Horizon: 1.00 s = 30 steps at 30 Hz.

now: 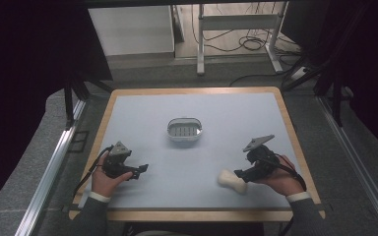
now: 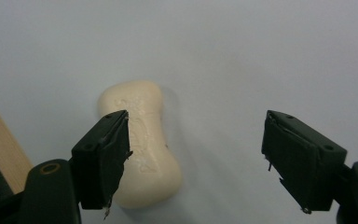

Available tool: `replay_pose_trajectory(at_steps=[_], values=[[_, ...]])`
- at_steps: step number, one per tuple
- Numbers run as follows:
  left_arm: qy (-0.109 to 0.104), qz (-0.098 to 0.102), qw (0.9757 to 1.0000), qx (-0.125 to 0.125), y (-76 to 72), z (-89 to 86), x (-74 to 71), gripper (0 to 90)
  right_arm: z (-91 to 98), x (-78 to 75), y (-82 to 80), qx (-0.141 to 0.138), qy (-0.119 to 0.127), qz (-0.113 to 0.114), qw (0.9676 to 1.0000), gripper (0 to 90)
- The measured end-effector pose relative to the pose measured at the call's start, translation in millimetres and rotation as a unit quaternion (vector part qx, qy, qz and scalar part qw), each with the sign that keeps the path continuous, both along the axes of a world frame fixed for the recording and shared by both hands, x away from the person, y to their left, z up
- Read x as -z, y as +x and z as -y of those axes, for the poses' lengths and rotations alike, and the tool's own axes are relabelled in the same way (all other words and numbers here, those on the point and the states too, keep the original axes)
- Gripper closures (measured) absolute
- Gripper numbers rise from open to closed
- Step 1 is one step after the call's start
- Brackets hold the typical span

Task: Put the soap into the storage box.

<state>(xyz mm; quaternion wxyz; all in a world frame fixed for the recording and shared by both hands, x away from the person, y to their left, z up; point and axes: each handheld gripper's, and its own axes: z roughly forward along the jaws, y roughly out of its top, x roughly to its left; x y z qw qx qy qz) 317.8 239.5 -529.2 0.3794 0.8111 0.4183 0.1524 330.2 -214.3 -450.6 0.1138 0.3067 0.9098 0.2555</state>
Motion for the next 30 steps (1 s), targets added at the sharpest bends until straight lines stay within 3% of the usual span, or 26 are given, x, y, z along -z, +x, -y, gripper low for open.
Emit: replay_pose_trajectory(at_steps=[7,14,30], values=[[-0.001,-0.002,1.0000,0.001,0.1,0.8,0.6,8.5,-15.7,7.2,0.0,-0.019,-0.033,-0.018,0.9991,22.8],[-0.001,-0.002,1.0000,0.001,0.0,1.4,1.1,8.4,-28.5,18.7,0.5,-0.035,-0.074,-0.046,0.9956,22.8],[0.003,-0.003,1.0000,0.002,0.5,1.3,1.5,8.1,-49.0,34.2,-3.1,-0.054,-0.121,-0.081,0.9879,33.2]])
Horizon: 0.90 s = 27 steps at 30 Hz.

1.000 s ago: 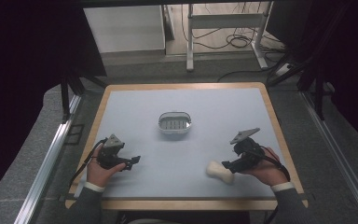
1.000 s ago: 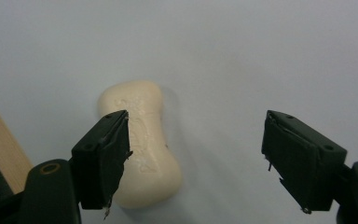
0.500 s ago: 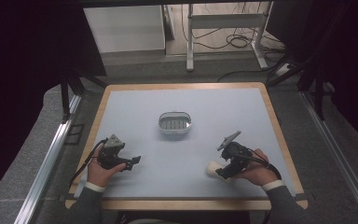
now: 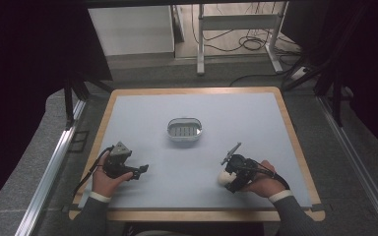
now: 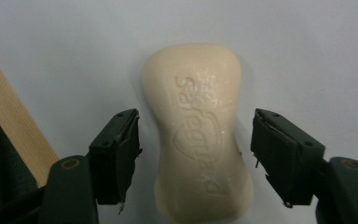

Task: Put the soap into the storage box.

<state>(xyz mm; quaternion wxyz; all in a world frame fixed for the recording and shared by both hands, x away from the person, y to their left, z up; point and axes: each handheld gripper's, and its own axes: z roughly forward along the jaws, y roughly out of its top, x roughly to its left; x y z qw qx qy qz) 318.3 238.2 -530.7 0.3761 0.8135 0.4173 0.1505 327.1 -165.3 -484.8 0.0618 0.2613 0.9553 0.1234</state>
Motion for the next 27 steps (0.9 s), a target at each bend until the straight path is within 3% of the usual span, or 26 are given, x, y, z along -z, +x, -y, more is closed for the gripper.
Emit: replay_pose_trajectory(at_steps=[6,12,15,23,27], values=[[-0.001,0.001,1.0000,-0.001,-0.1,-1.1,-0.9,8.0,-3.4,5.7,1.8,0.003,-0.020,0.002,0.9998,35.5],[0.003,0.001,1.0000,-0.001,0.6,-0.8,0.1,7.7,-8.3,11.2,3.7,0.002,-0.035,-0.004,0.9994,43.9],[0.007,-0.001,1.0000,0.001,1.2,-1.0,0.5,7.6,-8.8,10.3,4.4,0.001,-0.035,-0.016,0.9993,48.6],[0.004,0.001,1.0000,-0.002,0.7,-1.0,0.1,7.5,-8.5,9.5,4.5,-0.005,-0.035,-0.022,0.9991,49.3],[0.004,0.002,1.0000,-0.003,0.6,-1.9,-0.5,7.5,-5.3,4.3,6.5,-0.002,-0.021,-0.021,0.9996,49.3]])
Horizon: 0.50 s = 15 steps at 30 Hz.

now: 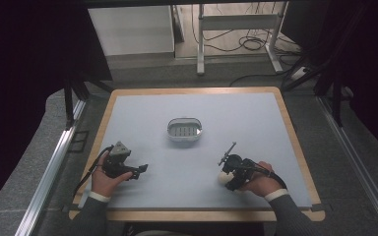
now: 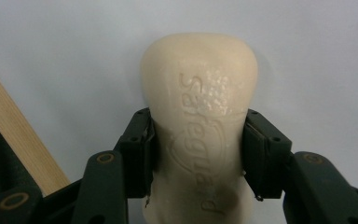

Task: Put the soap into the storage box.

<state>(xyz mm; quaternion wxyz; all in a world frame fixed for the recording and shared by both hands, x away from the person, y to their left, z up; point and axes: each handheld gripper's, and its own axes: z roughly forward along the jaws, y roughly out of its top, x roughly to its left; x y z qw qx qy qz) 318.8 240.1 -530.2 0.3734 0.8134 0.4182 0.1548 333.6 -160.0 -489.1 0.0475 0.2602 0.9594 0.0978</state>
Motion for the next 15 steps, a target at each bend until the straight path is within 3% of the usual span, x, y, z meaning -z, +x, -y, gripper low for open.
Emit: replay_pose_trajectory(at_steps=[6,15], values=[[0.004,-0.003,1.0000,0.002,0.6,1.0,1.2,7.5,7.8,-12.0,7.2,0.012,0.019,0.005,0.9997,49.4],[0.004,-0.004,1.0000,0.000,0.9,0.9,1.5,7.5,2.9,-26.8,13.6,0.002,0.022,0.015,0.9996,49.5]])
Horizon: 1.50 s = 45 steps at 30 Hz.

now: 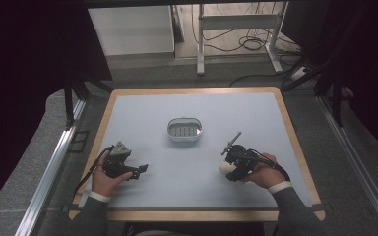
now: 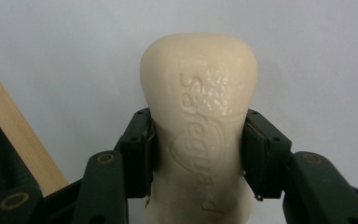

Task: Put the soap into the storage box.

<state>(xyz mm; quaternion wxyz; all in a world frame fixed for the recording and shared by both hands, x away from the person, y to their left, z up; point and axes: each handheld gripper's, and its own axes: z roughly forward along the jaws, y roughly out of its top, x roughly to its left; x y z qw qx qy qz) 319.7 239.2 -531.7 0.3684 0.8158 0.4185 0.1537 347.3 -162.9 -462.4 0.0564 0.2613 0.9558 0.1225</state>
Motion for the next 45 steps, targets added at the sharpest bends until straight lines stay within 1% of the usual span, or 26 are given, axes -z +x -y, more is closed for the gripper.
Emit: replay_pose_trajectory(at_steps=[6,7,10,11,12,13,17,19,22,23,24,27,28,30,31,34,35,36,39,40,43,45], values=[[0.004,0.000,1.0000,0.003,0.5,-0.2,0.2,7.4,-6.1,-7.7,4.6,-0.007,-0.003,0.006,1.0000,49.5],[0.004,0.000,1.0000,0.003,0.5,-0.2,0.3,7.4,-8.7,-11.0,7.9,-0.009,-0.004,0.009,0.9999,49.5],[0.004,0.000,1.0000,0.003,0.6,-0.1,0.3,7.4,-11.2,-13.6,10.8,-0.009,-0.003,0.011,0.9999,49.5],[0.003,0.000,1.0000,0.002,0.6,0.3,0.7,7.4,-13.6,-15.2,14.0,-0.013,-0.002,0.013,0.9998,49.5],[0.003,0.000,1.0000,0.002,0.6,0.3,0.7,7.4,-13.6,-15.2,14.0,-0.013,-0.002,0.013,0.9998,49.5],[0.006,0.000,1.0000,0.005,1.0,0.1,0.8,7.4,-16.7,-16.1,17.3,-0.019,-0.002,0.016,0.9997,49.4],[0.007,-0.001,1.0000,0.005,1.1,0.3,1.0,7.4,-21.2,-15.7,23.5,-0.021,-0.005,0.016,0.9996,49.5],[0.006,-0.001,1.0000,0.004,1.0,0.1,1.0,7.4,-24.3,-14.9,31.7,-0.018,-0.006,0.015,0.9997,49.5],[0.007,-0.001,1.0000,0.004,1.2,0.1,1.2,7.4,-26.4,-15.1,38.4,-0.017,-0.006,0.015,0.9997,49.5],[0.007,-0.001,1.0000,0.004,1.2,0.1,1.2,7.4,-26.4,-15.1,38.4,-0.017,-0.006,0.015,0.9997,49.5],[0.008,-0.002,1.0000,0.004,1.3,0.4,1.4,7.4,-27.9,-15.7,42.7,-0.018,-0.006,0.014,0.9997,49.5],[0.008,-0.002,1.0000,0.004,1.5,0.7,1.8,7.4,-29.5,-16.4,46.4,-0.016,-0.006,0.015,0.9997,49.5],[0.008,-0.003,1.0000,0.004,1.6,0.8,2.0,7.4,-30.5,-17.0,50.2,-0.018,-0.006,0.010,0.9998,49.4],[0.008,-0.003,1.0000,0.005,1.8,1.0,2.2,7.4,-30.9,-17.1,52.2,-0.018,-0.004,0.011,0.9998,49.5],[0.007,-0.004,1.0000,0.006,1.8,1.1,2.1,7.4,-31.3,-17.4,53.9,-0.014,-0.003,0.012,0.9998,49.4],[0.001,-0.004,1.0000,0.008,1.7,0.9,1.7,7.4,-32.3,-18.1,59.2,-0.013,0.000,0.016,0.9998,49.4],[0.002,-0.005,1.0000,0.007,1.6,0.8,1.6,7.4,-33.7,-18.6,62.6,-0.012,0.003,0.014,0.9998,49.4],[0.003,-0.004,1.0000,0.007,1.6,0.6,1.6,7.4,-33.7,-18.6,62.6,-0.012,0.003,0.014,0.9998,49.4],[0.000,-0.004,1.0000,0.003,1.6,1.0,1.9,7.4,-36.6,-19.9,66.1,-0.015,-0.002,0.012,0.9998,49.4],[0.003,-0.004,1.0000,0.006,1.9,1.2,2.1,7.4,-39.1,-21.9,69.4,-0.015,-0.005,0.017,0.9997,49.4],[0.003,-0.004,1.0000,0.006,2.1,1.7,2.6,7.4,-41.1,-24.7,72.9,-0.016,-0.002,0.019,0.9997,49.5],[0.004,-0.005,1.0000,0.007,2.1,1.8,2.7,7.4,-44.3,-28.2,78.1,-0.017,0.003,0.023,0.9996,49.4]])
